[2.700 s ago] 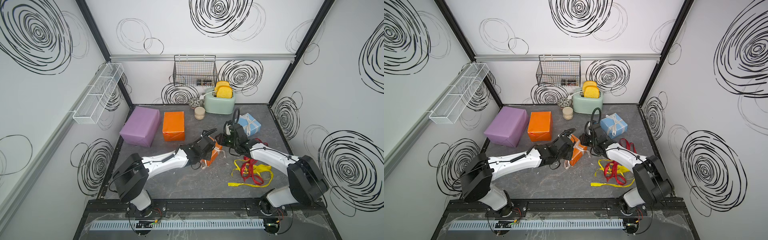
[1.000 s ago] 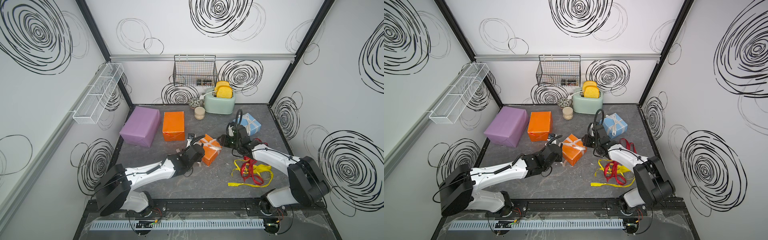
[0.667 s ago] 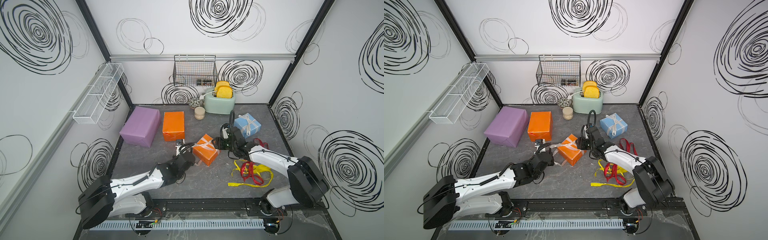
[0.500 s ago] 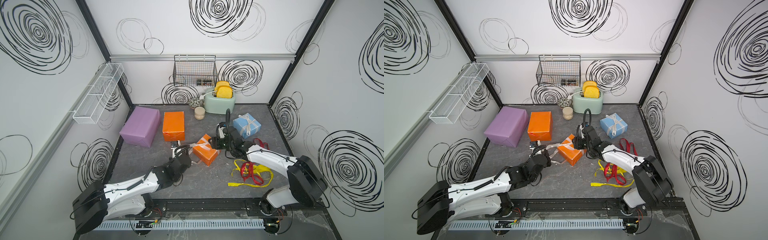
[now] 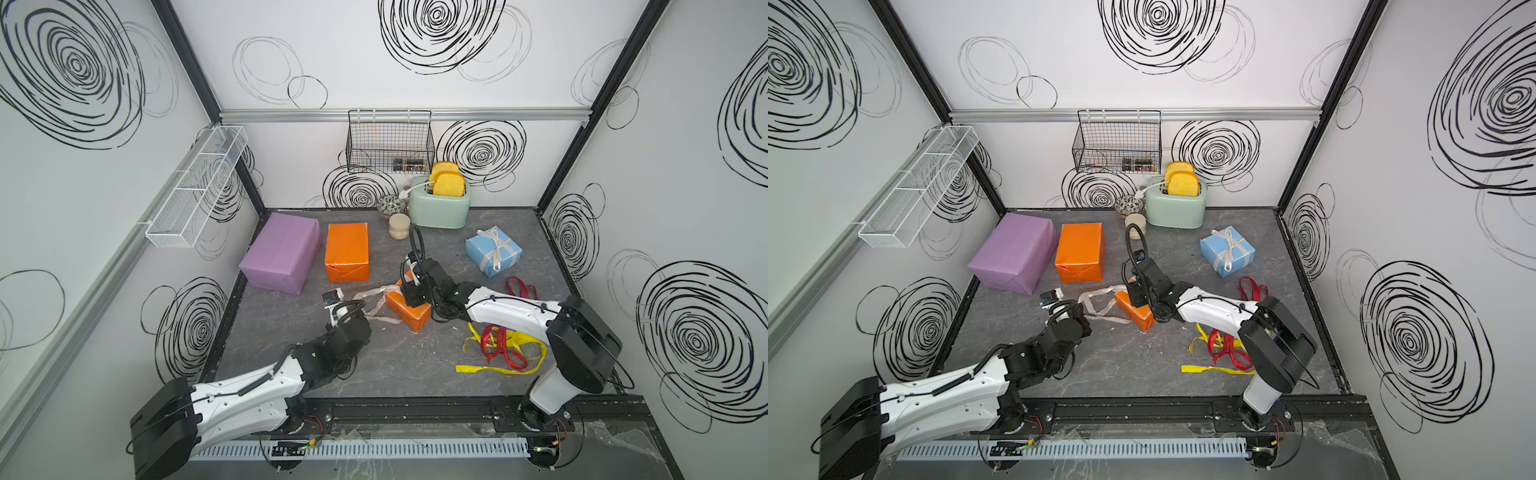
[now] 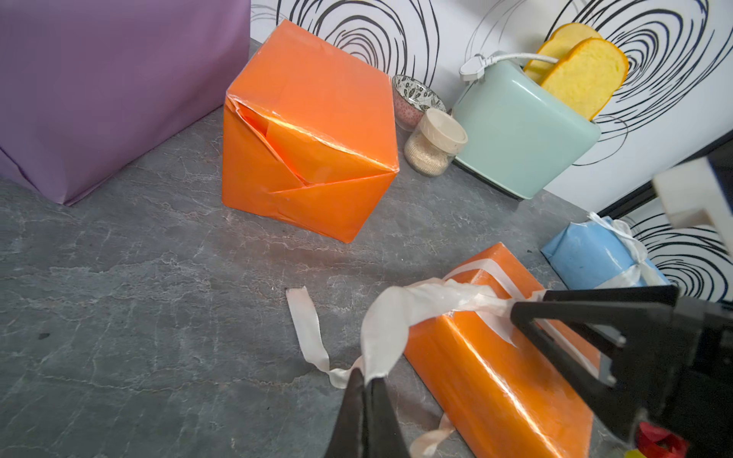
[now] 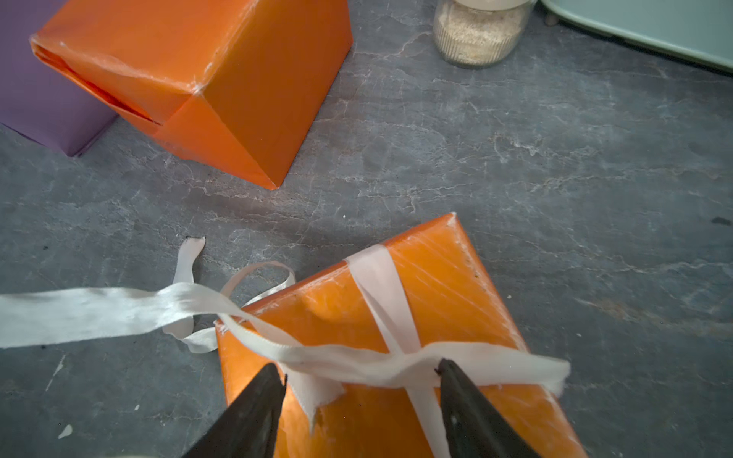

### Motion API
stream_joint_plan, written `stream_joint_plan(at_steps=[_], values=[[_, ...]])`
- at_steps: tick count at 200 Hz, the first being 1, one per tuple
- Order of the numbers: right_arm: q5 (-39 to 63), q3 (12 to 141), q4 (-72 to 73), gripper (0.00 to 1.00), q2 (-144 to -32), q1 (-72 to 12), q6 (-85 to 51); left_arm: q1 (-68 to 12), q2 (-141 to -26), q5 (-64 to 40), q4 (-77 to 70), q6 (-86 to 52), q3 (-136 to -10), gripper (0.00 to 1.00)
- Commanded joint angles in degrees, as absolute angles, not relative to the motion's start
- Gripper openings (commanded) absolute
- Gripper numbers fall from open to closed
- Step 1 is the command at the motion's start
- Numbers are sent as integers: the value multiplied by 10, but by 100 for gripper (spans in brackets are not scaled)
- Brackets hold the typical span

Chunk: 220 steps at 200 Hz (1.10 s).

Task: Untie the ribbon bows on the gift boxes
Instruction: Untie the ribbon from the gift box.

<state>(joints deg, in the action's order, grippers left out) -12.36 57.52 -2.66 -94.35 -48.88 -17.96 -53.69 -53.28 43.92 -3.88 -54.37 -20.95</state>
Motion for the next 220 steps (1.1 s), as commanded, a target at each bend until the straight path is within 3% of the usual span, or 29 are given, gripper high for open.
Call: stream_joint_plan(at_steps=[1, 168, 220], values=[[-169, 600, -59, 66, -958, -504, -147, -540, -511, 474, -40, -577, -195, 0], [-196, 659, -86, 65, -1007, -508, -136, -544, -429, 492, 12, -644, -123, 0], [-168, 680, -116, 58, -1023, -476, -170, -544, -419, 482, 17, -648, -112, 0]])
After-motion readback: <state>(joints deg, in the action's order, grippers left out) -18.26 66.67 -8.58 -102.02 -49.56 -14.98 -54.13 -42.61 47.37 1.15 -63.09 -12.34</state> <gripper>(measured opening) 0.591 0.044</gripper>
